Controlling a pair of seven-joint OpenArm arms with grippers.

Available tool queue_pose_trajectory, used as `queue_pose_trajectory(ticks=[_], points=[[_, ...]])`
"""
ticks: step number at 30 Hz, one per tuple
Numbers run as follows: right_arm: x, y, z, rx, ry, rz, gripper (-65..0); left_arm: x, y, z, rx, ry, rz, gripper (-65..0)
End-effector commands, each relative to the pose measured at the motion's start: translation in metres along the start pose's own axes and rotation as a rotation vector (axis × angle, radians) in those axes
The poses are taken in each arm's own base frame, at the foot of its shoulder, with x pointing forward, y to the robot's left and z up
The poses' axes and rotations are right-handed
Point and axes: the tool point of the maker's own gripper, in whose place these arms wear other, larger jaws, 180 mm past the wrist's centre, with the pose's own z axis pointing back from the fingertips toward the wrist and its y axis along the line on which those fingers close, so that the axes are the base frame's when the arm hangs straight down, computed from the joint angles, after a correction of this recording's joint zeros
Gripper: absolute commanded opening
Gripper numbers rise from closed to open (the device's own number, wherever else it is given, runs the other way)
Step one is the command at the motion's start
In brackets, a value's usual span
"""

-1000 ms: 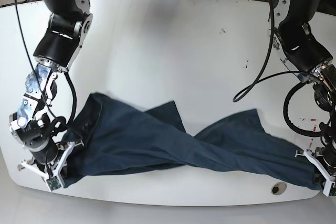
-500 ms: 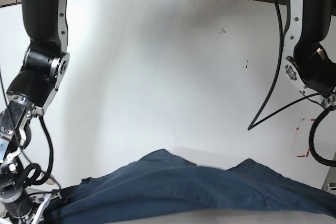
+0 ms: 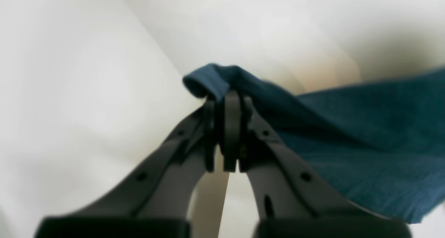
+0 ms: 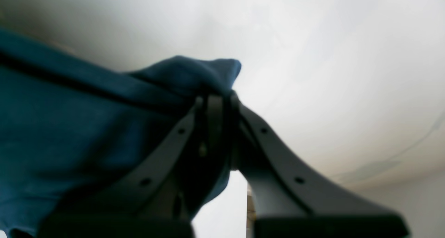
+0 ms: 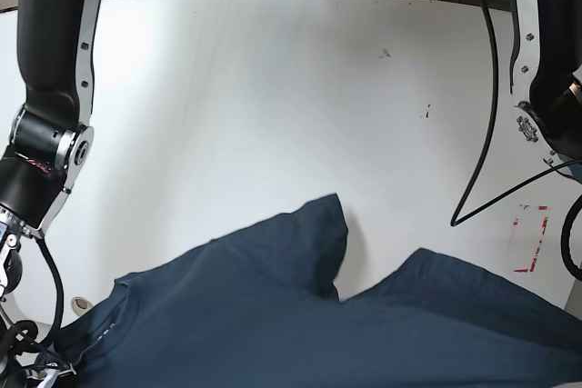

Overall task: Layout the t-shirt on the table in an organized manner, then fold the t-shirt properly
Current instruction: 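Lift the navy shirt with both grippers and shake it out in the air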

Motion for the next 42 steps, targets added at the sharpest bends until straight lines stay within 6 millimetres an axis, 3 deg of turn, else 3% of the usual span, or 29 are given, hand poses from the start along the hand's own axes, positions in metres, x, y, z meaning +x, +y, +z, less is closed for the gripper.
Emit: queue_pose_trajectory(ticks=[1, 10, 16, 20, 28, 34, 42], points=[[0.005, -0.015, 0.007, -0.039, -0.02, -0.005, -65.0, 0.007, 0.009, 0.004, 0.027, -0.026, -0.006, -65.0], [-0.027, 0.001, -0.001, -0.005, 0.018, -0.078, -65.0, -0.015, -0.003, 0.001, 0.0, 0.026, -0.02, -65.0], [-0.03, 0.004, -0.003, 0.002, 0.023, -0.082, -65.0, -0.014, -0.003, 0.0, -0.001, 0.025, -0.017, -65.0], [-0.027, 0.003, -0.002, 0.001, 0.016, -0.082, -65.0, -0.013, -0.003, -0.002, -0.006, 0.025, -0.014, -65.0], [0.018, -0.012, 0.006, -0.026, -0.073, -0.095, -65.0, 0.009, 0.01, -0.011, -0.008, -0.01, 0.036, -65.0], [0.021, -0.014, 0.009, -0.035, -0.08, -0.089, -65.0, 0.014, 0.012, -0.012, -0.008, -0.019, 0.041, -65.0], [-0.029, 0.026, 0.014, -0.014, -0.01, -0.03, -65.0, -0.021, -0.033, -0.011, -0.122, 0.017, 0.012, -65.0]])
